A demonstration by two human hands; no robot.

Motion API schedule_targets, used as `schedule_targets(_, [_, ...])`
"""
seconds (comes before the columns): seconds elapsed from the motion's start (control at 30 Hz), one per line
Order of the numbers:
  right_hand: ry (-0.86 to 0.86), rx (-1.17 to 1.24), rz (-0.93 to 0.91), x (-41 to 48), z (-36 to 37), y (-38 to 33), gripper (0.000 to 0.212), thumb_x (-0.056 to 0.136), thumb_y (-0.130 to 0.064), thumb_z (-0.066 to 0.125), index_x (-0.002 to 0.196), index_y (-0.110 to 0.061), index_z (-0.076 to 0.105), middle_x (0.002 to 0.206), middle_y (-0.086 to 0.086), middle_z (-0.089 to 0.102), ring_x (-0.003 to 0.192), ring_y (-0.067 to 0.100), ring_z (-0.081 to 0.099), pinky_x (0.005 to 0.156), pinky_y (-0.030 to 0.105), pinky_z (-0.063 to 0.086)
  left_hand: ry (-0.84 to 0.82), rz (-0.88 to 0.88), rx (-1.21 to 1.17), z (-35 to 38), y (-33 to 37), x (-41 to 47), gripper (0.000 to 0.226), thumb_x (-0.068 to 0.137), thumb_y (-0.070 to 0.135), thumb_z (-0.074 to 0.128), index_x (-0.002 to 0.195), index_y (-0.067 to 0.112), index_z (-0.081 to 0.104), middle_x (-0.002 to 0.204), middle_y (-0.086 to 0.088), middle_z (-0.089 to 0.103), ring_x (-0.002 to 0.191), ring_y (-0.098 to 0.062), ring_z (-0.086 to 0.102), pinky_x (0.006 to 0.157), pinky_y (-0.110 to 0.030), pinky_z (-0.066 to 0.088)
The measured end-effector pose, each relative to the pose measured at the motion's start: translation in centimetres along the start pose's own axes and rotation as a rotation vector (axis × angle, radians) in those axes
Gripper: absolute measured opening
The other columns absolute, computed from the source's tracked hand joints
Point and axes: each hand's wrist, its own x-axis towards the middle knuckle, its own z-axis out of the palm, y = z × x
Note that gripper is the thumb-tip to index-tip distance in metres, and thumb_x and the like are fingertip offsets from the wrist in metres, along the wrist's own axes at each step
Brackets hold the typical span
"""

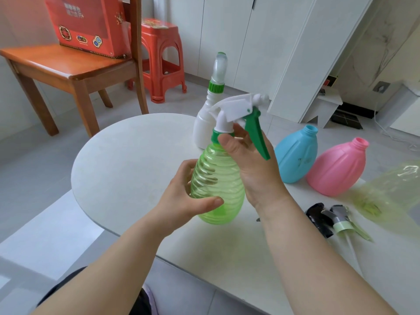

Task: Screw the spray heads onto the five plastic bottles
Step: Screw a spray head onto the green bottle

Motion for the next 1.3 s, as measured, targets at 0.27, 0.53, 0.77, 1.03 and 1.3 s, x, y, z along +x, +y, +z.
schedule_targets(0.27, [-0.502, 0.067, 0.160, 0.5, -3.2, -0.8, 0.022, 0.074, -0.021, 0.055, 0.093, -0.029, 0.063, 0.102, -0.015, 0.068, 0.101, 0.008, 0.062, 0.090, 0.031, 0.051, -0.389, -0.140, -0.062, -1.4, 0.1, 0.1, 0.088, 0.038, 0.035, 0.085, 0.117, 0.020, 0.049, 0.115, -0.005, 0.062, 0.107, -0.020, 0.060, 0.087, -0.031, 0.052])
schedule_targets(0.53, [0.048, -0.172, 0.099, -0.2, -0.8, 1.2, 0.021, 0.078, -0.028, 0.065, 0.086, -0.009, 0.061, 0.081, 0.002, 0.065, 0.078, 0.018, 0.060, 0.077, 0.032, 0.046, 0.025, -0.029, 0.227, -0.5, -0.5, 0.4, 0.064, 0.036, 0.040, 0.075, 0.096, 0.043, 0.050, 0.097, 0.017, 0.062, 0.083, 0.008, 0.061, 0.068, -0.009, 0.050])
schedule_targets(0.77, [-0.554, 0.126, 0.234, 0.6, -2.5, -1.1, 0.048, 0.056, -0.036, 0.076, 0.095, -0.011, 0.065, 0.090, -0.002, 0.073, 0.088, 0.016, 0.068, 0.074, 0.026, 0.055, -0.604, -0.214, -0.175, -1.3, 0.3, -0.3, 0.090, 0.050, 0.049, 0.081, 0.122, 0.008, 0.045, 0.109, -0.001, 0.067, 0.102, -0.019, 0.062, 0.083, -0.028, 0.051])
schedule_targets(1.03, [-0.106, -0.094, 0.189, 0.1, -1.4, -0.3, 0.027, 0.077, -0.011, 0.060, 0.096, 0.008, 0.059, 0.058, -0.006, 0.070, 0.062, 0.001, 0.063, 0.070, 0.025, 0.050, -0.282, -0.121, -0.004, -0.7, 0.0, -0.3, 0.073, 0.043, 0.035, 0.075, 0.111, 0.016, 0.055, 0.093, 0.006, 0.071, 0.092, -0.011, 0.066, 0.074, -0.021, 0.053])
schedule_targets(1.3, [-0.611, 0.164, 0.320, -0.1, -2.4, -2.2, 0.010, 0.074, -0.013, 0.053, 0.069, -0.015, 0.062, 0.085, 0.001, 0.074, 0.089, 0.017, 0.069, 0.077, 0.029, 0.056, -0.437, -0.154, -0.148, -0.3, 0.4, -0.7, 0.092, 0.043, 0.054, 0.082, 0.116, 0.006, 0.052, 0.105, -0.004, 0.069, 0.100, -0.024, 0.063, 0.081, -0.030, 0.052])
